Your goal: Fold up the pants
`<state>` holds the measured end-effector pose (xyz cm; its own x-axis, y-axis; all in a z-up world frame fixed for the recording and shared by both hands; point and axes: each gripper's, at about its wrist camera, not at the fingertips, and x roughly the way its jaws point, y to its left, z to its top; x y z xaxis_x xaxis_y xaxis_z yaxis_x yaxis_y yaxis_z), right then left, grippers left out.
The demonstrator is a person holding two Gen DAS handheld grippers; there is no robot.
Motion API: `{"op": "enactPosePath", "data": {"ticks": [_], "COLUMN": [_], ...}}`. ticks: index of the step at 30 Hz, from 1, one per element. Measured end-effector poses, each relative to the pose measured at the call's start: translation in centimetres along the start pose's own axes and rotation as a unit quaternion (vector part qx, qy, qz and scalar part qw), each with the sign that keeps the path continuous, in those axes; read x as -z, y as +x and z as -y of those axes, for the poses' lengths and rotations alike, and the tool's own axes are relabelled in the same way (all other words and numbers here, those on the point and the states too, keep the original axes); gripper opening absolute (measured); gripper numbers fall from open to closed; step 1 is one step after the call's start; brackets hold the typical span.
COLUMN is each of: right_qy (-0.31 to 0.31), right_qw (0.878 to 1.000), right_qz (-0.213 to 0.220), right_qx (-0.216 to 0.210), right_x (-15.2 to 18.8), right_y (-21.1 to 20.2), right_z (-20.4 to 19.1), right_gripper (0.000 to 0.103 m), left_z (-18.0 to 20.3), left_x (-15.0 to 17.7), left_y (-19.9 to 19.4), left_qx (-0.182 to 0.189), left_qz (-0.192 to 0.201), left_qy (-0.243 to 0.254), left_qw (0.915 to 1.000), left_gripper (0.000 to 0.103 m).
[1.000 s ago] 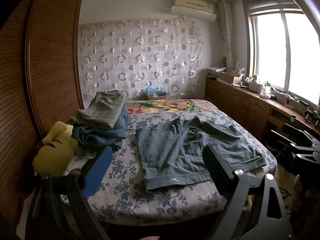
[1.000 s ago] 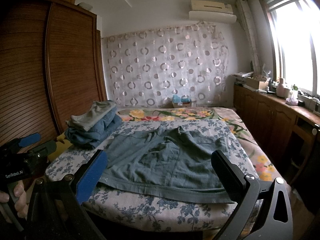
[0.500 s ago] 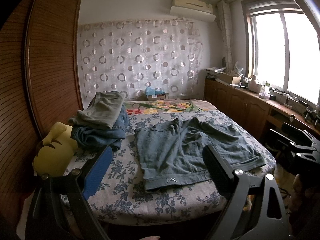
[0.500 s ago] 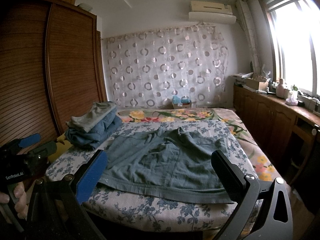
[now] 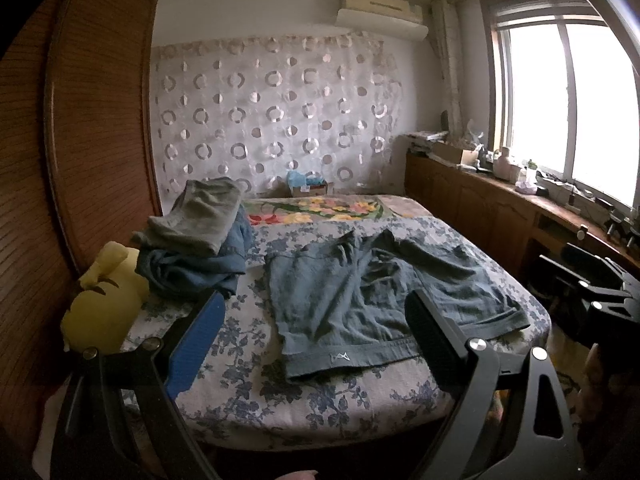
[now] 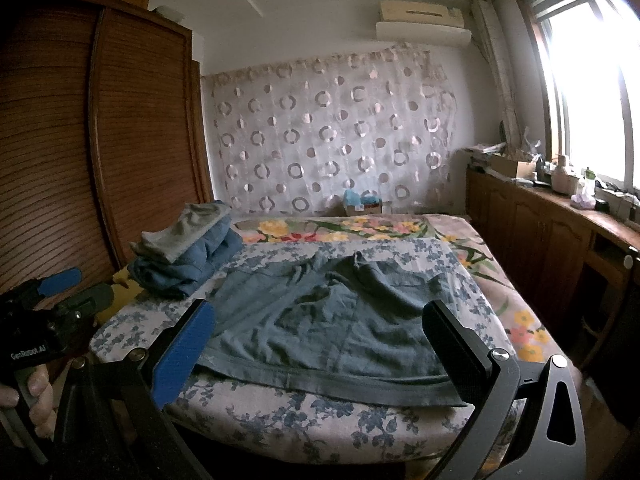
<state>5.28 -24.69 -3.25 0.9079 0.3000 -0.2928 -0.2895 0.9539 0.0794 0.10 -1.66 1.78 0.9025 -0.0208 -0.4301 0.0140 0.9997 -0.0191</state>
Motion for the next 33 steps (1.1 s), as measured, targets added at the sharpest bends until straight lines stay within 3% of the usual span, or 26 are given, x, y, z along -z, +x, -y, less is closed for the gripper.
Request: {"op": "enactPosePath", "data": {"ticks": [19,28,33], "right_qy": [-0.018,-0.022,-0.016], "right_qw": [0.998,0.995,0.994], "right_qz": [-0.044,-0.079,-0.103], "right_qx": [0.035,0.047,0.036], "right_x": [0.3,-0.2,-1.3], "right_y": [4.4,7.1,9.0], "right_z": [4.9,7.2,8.2], "right_gripper": [0.100,0.086,0.066], "left_z": [0.7,1.8,2.0], "left_x": [1.3,0.6,0.0], "left_y": [8.3,10.7,11.1], "left_qx": [0.035,0.058,0.074], "left_qz": [-0.050,-0.061,-0.067], "left_qy": [0.028,0.054,0.051], "left_qw": [0.9977,0.9949,0.9937], "left_gripper": [0.092,0.092,0.092]}}
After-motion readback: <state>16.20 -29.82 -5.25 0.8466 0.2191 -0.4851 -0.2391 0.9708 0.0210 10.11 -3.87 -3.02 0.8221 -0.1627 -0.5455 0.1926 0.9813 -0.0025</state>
